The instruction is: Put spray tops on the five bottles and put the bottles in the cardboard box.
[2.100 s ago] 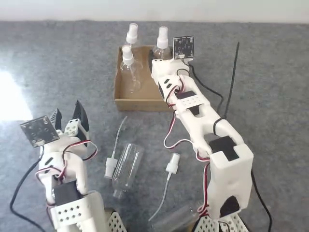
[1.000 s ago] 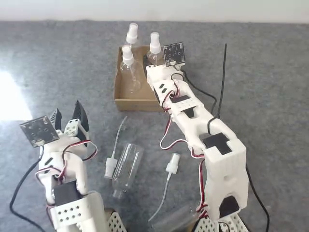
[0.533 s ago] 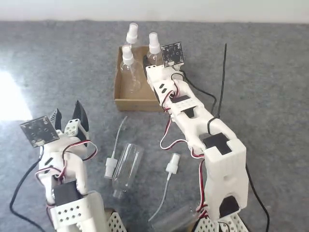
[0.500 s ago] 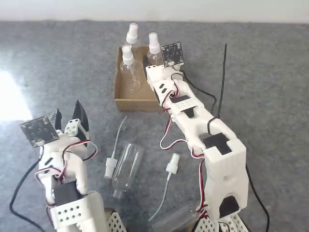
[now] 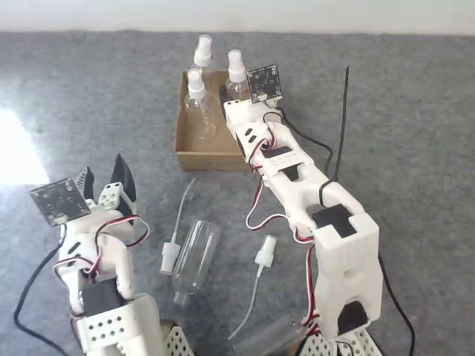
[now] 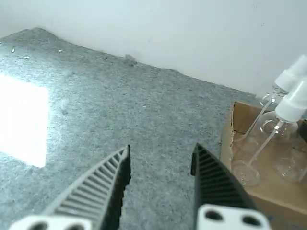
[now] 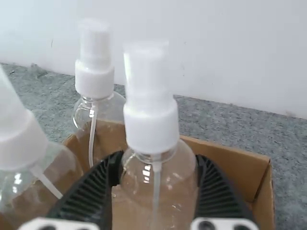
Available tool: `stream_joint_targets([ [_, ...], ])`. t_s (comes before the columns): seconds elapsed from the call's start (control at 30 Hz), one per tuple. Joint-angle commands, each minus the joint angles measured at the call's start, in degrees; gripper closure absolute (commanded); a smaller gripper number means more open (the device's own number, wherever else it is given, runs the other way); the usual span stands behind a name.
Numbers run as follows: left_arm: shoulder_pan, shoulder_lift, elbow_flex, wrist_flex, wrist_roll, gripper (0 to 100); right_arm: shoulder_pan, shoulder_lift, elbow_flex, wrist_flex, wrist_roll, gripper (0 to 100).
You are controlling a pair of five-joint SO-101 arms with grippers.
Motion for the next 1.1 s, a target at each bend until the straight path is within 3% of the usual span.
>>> stream_joint_targets([
  [0.0, -0.4, -0.8, -0.5, -1.8, -0.3, 80, -0.7, -0.8, -3.3, -0.8, 0.7, 90.6],
  [0.17, -0.4, -0.8, -0.5, -1.8, -0.3, 80, -0.7, -0.8, -3.3, -0.8, 0.7, 89.2],
  [0.37, -0.4, -0.8, -0.5, -1.8, -0.3, 80, -0.6, -0.8, -3.6, 2.7, 0.4, 73.5],
  [1.07, -0.3, -0.8, -0.5, -1.9, -0.4, 80, -0.9, -1.4, -3.3, 3.2, 0.4, 74.5],
])
